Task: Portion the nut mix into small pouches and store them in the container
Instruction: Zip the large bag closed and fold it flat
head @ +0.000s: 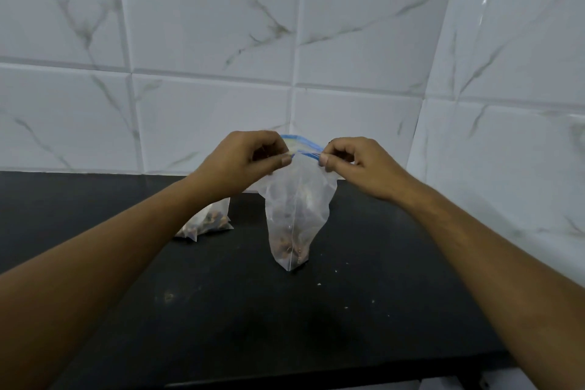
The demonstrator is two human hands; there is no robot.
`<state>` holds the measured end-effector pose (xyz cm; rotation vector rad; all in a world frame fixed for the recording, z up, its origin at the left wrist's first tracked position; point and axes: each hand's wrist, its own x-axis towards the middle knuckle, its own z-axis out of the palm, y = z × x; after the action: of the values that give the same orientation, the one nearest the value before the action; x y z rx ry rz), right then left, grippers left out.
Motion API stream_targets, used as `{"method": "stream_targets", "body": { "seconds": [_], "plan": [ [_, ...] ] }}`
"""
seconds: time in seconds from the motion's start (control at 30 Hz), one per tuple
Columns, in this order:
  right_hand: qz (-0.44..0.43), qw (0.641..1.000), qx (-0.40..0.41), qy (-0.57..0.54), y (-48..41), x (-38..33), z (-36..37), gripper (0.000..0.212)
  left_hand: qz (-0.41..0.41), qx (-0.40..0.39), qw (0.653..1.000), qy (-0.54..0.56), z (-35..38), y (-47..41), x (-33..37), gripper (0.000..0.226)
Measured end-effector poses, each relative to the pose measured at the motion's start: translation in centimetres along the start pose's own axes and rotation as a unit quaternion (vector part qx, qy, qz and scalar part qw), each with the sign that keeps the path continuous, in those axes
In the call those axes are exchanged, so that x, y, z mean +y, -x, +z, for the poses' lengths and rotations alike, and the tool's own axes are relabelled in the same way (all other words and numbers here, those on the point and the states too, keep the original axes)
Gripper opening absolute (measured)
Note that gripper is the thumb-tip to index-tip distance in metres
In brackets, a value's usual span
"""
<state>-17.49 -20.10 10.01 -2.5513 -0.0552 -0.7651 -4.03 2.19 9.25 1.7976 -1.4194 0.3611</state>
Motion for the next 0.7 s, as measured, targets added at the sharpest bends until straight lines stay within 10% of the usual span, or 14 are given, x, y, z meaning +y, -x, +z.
{"method": "stream_targets", "body": {
  "seconds": [0.7],
  "plan": [
    [-0.004,1.000,0.022,0.001,0.3,-1.1,-0.4,0.027,-0.006,0.001,0.997,-0.074,0.0,-0.6,0.8,0.026]
  ]
}}
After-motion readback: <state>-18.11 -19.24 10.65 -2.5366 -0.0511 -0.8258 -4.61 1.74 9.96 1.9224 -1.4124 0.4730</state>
